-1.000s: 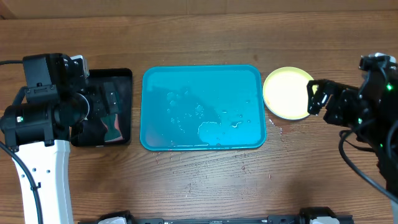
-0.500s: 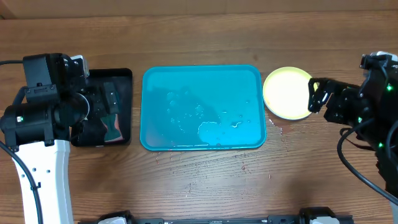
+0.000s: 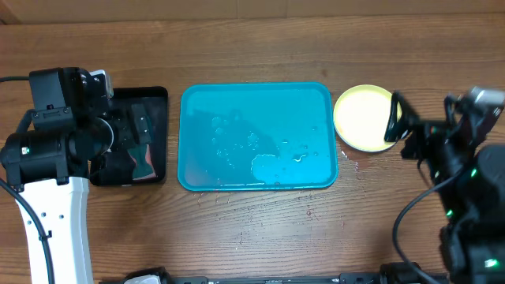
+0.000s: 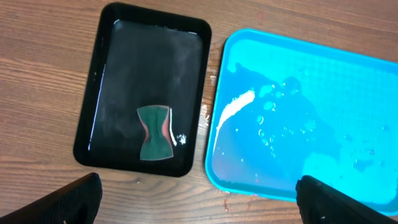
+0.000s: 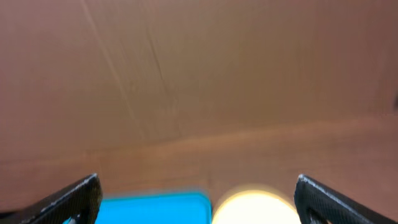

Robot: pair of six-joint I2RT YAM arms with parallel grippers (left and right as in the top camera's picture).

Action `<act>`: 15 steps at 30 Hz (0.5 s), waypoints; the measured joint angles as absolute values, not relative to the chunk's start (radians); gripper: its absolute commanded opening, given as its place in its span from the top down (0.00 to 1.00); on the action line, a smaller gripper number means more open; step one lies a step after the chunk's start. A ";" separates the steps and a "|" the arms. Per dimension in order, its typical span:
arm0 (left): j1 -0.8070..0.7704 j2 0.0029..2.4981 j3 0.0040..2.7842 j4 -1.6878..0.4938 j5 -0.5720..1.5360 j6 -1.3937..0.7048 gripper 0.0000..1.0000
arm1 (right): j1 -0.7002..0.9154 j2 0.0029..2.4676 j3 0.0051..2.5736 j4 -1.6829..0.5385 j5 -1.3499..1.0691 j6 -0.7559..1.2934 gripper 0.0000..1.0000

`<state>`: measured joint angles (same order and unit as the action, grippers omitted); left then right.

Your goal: Clean dirty plates on tray and stack at the side

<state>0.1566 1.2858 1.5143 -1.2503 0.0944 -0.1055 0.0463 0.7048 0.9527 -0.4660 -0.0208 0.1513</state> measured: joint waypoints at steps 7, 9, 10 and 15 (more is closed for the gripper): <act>0.157 1.286 1.514 -1.249 0.094 -0.105 0.00 | 0.046 0.405 0.438 -0.057 -0.022 0.132 0.00; 0.157 1.286 1.514 -1.250 0.094 -0.105 0.00 | 0.046 0.323 0.307 0.019 -0.023 0.130 0.00; 0.157 1.286 1.514 -1.249 0.094 -0.105 0.00 | 0.046 0.286 0.256 0.043 -0.027 0.130 0.00; 0.157 1.286 1.514 -1.250 0.094 -0.105 0.00 | 0.046 0.132 0.072 0.090 -0.045 0.130 0.00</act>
<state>0.1566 1.2858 1.5143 -1.2495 0.0944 -0.1055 0.0456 0.1322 0.0719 0.0902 -0.0452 0.1303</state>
